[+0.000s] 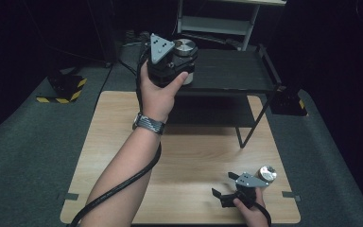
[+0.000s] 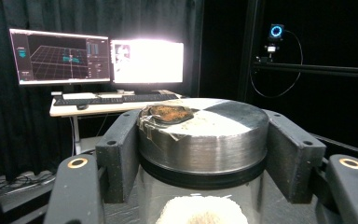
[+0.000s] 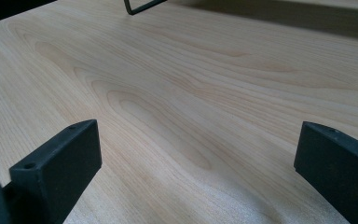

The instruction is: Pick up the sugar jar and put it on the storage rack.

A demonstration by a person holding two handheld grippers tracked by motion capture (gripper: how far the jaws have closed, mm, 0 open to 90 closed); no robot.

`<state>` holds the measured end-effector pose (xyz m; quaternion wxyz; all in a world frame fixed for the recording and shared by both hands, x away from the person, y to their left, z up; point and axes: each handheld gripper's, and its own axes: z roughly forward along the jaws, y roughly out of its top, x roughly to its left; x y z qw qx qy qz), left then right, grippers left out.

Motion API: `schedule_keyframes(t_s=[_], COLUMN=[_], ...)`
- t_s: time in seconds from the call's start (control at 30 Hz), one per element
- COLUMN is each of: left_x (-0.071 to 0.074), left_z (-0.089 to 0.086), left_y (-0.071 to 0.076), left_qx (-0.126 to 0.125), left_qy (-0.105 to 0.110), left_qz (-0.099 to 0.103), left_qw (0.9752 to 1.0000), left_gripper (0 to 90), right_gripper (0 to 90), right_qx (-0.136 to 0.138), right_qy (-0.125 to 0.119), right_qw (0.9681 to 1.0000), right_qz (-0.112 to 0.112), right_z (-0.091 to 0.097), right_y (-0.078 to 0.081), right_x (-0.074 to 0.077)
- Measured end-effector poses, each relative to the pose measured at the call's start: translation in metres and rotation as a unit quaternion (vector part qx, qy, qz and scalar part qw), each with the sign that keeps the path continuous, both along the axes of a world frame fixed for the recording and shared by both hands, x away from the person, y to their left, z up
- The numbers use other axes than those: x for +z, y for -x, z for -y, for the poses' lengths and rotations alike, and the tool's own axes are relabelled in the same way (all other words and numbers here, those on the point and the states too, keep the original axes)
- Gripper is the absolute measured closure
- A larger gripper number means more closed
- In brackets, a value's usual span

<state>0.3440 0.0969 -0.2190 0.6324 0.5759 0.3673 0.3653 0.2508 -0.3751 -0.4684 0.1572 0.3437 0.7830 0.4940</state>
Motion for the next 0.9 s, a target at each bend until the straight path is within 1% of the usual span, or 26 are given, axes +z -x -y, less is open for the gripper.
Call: schedule_keyframes(t_s=[0.07, 0.2, 0.33, 0.47, 0.6, 0.8, 0.9], left_x=[-0.001, -0.003, -0.005, -0.006, -0.004, -0.008, -0.011], left_z=[0.002, 0.005, 0.010, 0.012, 0.013, 0.016, 0.016], left_y=[-0.004, -0.008, -0.013, -0.016, -0.018, -0.016, -0.014], left_qx=[0.005, 0.007, 0.013, 0.013, 0.013, 0.015, 0.014], left_qy=[-0.001, 0.001, -0.006, -0.003, -0.011, -0.022, -0.024], left_qz=[-0.001, -0.004, -0.005, -0.006, -0.007, 0.006, 0.011], left_qw=[1.0000, 1.0000, 0.9999, 0.9999, 0.9998, 0.9996, 0.9995], left_gripper=[34.9, 34.9, 34.9, 34.9, 34.9, 34.8, 34.7], right_gripper=[0.7, 0.7, 0.7, 0.7, 0.7, 0.7, 0.7], right_qx=[0.000, -0.001, 0.001, 0.002, 0.003, 0.005, 0.005], right_qy=[0.000, -0.002, -0.002, -0.003, -0.002, -0.001, -0.001], right_qw=[1.0000, 1.0000, 1.0000, 1.0000, 1.0000, 1.0000, 1.0000], right_qz=[0.000, 0.001, 0.001, 0.001, 0.000, 0.000, 0.000], right_z=[0.000, 0.001, 0.002, 0.002, 0.002, 0.001, 0.001], right_y=[0.000, 0.000, 0.000, 0.000, 0.000, 0.000, 0.000], right_x=[0.000, -0.001, -0.001, -0.001, 0.000, 0.000, 0.000])
